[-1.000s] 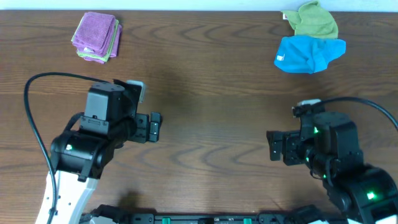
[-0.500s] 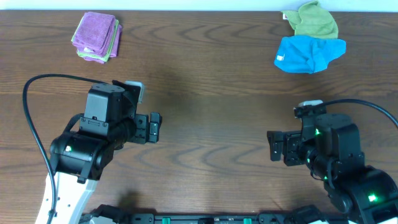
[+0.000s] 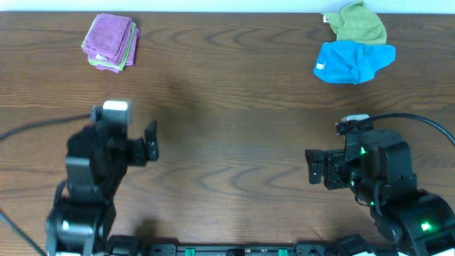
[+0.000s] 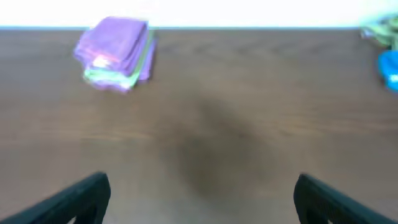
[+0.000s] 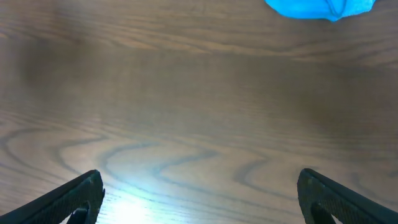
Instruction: Fold the cloth
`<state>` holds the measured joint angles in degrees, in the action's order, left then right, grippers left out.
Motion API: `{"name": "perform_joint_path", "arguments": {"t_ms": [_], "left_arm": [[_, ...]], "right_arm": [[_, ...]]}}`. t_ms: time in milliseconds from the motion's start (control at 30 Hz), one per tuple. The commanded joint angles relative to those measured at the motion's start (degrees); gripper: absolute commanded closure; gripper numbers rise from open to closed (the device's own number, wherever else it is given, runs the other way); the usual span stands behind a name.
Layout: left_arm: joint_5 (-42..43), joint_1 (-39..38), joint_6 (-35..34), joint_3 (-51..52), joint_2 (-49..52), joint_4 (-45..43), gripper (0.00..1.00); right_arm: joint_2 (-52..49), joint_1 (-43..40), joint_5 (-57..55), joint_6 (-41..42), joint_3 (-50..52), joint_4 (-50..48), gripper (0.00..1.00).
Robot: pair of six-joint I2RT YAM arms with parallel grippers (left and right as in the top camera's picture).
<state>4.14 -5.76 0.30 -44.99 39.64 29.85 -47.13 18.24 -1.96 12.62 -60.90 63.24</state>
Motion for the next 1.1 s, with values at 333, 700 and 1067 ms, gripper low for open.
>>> {"name": "perform_joint_path", "arguments": {"t_ms": [333,700,1067], "left_arm": [[2.9,7.6,1.3,29.8,-26.9,-12.2,0.05],[3.2,7.6,0.9,40.5,-37.4,-16.8,0.05],[3.4,7.6,0.8,41.0,-39.4,-16.6,0.05]], "right_arm": [[0.3,0.2,-0.2,0.8,-0.1,0.0,0.01],[0.3,0.2,-0.2,0.8,-0.1,0.0,0.01],[0.3,0.2,-0.2,0.8,-0.1,0.0,0.01]]}}
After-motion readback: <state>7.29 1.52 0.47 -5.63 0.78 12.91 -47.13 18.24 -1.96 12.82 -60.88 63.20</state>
